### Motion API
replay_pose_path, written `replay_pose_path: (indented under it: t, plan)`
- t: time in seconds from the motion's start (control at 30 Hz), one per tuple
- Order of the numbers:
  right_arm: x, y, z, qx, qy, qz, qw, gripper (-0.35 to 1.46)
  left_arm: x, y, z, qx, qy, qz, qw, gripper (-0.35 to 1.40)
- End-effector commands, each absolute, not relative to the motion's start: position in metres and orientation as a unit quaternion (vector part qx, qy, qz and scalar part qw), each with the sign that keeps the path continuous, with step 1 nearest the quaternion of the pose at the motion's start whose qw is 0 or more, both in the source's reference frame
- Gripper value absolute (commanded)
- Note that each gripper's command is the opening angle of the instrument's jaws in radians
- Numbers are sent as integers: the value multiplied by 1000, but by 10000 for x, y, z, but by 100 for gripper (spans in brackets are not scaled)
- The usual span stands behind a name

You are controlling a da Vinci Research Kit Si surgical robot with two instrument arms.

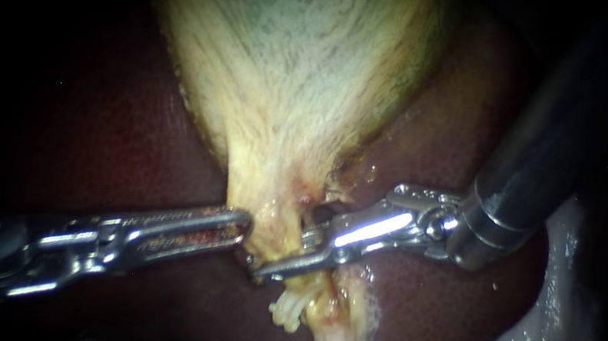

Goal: Going back third clip left tube

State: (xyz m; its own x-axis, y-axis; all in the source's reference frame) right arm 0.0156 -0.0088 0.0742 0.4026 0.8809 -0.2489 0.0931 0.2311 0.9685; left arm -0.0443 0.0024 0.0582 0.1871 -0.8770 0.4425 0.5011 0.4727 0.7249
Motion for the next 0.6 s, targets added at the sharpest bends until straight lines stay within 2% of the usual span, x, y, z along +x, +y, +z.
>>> replay_pose_path:
  t: [0.03, 0.33, 0.37, 0.5, 0.6]
  plan:
    - [156, -88, 742, 538, 452, 307, 641, -35, -443, 24, 582, 216, -435, -466, 740, -35]
    - [156, -91, 741, 538, 452, 306, 642, -35, -443, 24, 582, 216, -435, -465, 740, -35]
    - [157, -92, 740, 538, 452, 306, 642, -26, -442, 24, 582, 216, -435, -465, 740, -35]
    - [158, -98, 735, 532, 458, 298, 647, 28, -442, 24, 583, 216, -435, -465, 740, -35]
    - [162, -101, 732, 518, 473, 279, 656, 46, -442, 24, 583, 216, -435, -465, 740, -35]
